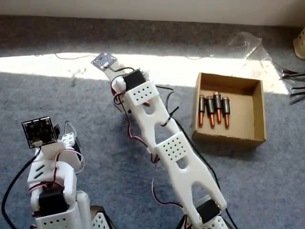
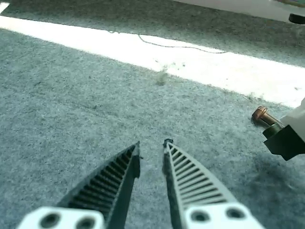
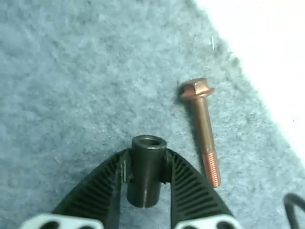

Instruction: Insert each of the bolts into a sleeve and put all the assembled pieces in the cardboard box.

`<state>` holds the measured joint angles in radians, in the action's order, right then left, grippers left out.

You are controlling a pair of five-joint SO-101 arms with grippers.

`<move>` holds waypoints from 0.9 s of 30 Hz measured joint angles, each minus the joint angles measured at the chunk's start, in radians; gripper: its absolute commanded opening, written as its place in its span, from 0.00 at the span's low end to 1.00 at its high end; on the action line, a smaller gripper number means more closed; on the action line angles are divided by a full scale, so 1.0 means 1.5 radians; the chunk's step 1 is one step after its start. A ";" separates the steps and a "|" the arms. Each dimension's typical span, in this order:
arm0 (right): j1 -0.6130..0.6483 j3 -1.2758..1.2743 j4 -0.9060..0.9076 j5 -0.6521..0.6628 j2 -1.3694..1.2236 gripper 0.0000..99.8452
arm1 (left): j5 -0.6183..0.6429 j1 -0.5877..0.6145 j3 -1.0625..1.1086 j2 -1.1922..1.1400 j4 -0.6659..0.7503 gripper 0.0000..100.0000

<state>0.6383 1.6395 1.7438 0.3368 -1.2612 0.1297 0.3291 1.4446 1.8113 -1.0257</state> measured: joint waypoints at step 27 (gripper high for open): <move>-0.073 0.000 0.002 0.000 0.301 0.00 | 0.000 0.000 0.000 0.000 0.000 0.09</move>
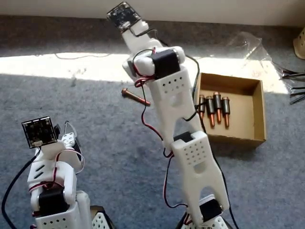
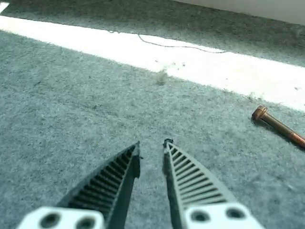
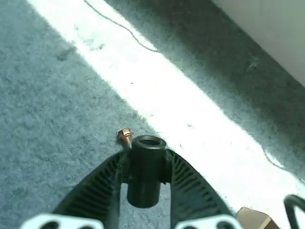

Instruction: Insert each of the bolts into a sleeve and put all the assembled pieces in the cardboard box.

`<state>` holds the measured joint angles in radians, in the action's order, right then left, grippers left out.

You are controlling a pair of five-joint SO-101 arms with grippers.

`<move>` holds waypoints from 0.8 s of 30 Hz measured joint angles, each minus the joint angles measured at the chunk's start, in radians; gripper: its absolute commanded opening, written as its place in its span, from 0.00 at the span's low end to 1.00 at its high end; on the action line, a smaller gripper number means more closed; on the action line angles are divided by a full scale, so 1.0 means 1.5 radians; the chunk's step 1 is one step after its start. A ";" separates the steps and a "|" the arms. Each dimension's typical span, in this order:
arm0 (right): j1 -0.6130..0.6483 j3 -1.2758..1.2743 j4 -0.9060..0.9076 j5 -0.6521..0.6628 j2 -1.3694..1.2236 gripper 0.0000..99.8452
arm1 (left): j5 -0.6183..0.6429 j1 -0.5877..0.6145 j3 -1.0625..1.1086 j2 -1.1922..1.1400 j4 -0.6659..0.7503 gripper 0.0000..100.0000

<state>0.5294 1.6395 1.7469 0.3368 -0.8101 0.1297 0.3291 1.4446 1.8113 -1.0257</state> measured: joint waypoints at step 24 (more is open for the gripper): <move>-0.113 0.008 0.000 0.000 0.318 0.00 | 0.000 0.000 0.000 0.000 0.000 0.09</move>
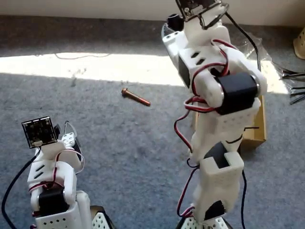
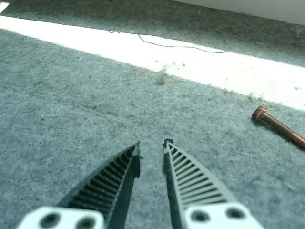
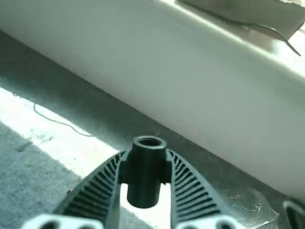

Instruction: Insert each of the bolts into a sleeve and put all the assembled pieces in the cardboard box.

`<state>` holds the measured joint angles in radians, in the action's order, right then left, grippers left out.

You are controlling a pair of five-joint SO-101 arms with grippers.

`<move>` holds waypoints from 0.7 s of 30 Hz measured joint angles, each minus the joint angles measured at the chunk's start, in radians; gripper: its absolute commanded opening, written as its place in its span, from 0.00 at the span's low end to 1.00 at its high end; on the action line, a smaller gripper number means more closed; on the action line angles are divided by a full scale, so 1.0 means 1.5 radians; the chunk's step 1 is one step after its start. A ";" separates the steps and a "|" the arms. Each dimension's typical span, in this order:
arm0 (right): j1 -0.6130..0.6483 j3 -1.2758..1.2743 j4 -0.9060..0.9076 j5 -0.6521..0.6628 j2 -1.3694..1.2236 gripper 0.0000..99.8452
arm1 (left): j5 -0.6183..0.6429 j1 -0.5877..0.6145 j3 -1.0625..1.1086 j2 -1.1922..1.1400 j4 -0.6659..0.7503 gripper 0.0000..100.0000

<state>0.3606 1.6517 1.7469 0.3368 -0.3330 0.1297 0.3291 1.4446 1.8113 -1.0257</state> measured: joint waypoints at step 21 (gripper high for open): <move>-0.004 -0.283 0.000 0.000 0.306 0.00 | 0.000 0.000 0.000 0.000 0.000 0.09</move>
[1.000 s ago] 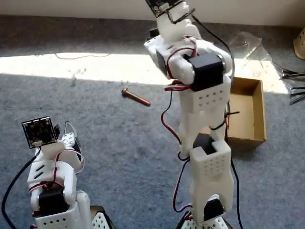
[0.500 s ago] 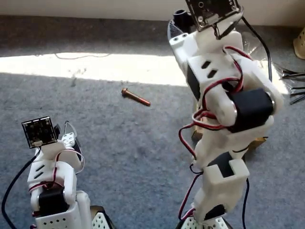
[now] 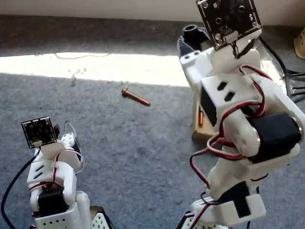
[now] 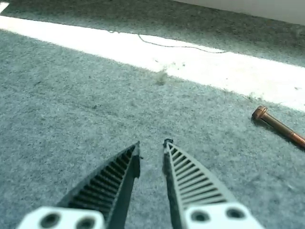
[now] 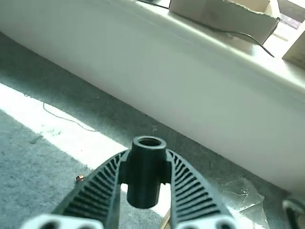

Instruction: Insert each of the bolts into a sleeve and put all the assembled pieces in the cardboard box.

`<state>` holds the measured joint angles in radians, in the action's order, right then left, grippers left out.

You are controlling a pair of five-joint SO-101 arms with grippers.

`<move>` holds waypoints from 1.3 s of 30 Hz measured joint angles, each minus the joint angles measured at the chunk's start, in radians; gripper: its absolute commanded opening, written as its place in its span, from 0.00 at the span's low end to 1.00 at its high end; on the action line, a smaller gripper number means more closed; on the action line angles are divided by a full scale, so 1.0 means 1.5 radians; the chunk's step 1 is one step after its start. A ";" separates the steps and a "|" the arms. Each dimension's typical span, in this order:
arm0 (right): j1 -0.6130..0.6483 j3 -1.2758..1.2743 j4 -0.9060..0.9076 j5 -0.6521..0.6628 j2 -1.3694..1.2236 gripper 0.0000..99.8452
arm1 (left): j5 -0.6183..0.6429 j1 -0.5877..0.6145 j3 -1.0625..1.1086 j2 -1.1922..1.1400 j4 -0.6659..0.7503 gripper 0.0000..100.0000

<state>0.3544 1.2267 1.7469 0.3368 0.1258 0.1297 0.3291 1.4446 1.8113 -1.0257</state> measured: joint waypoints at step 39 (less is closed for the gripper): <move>0.000 -0.986 -0.222 0.001 0.658 0.00 | 0.000 -0.035 0.102 0.000 0.157 0.09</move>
<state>0.3544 -0.2524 1.4139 0.3383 1.1124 0.1297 0.2770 1.5980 1.8113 -0.7910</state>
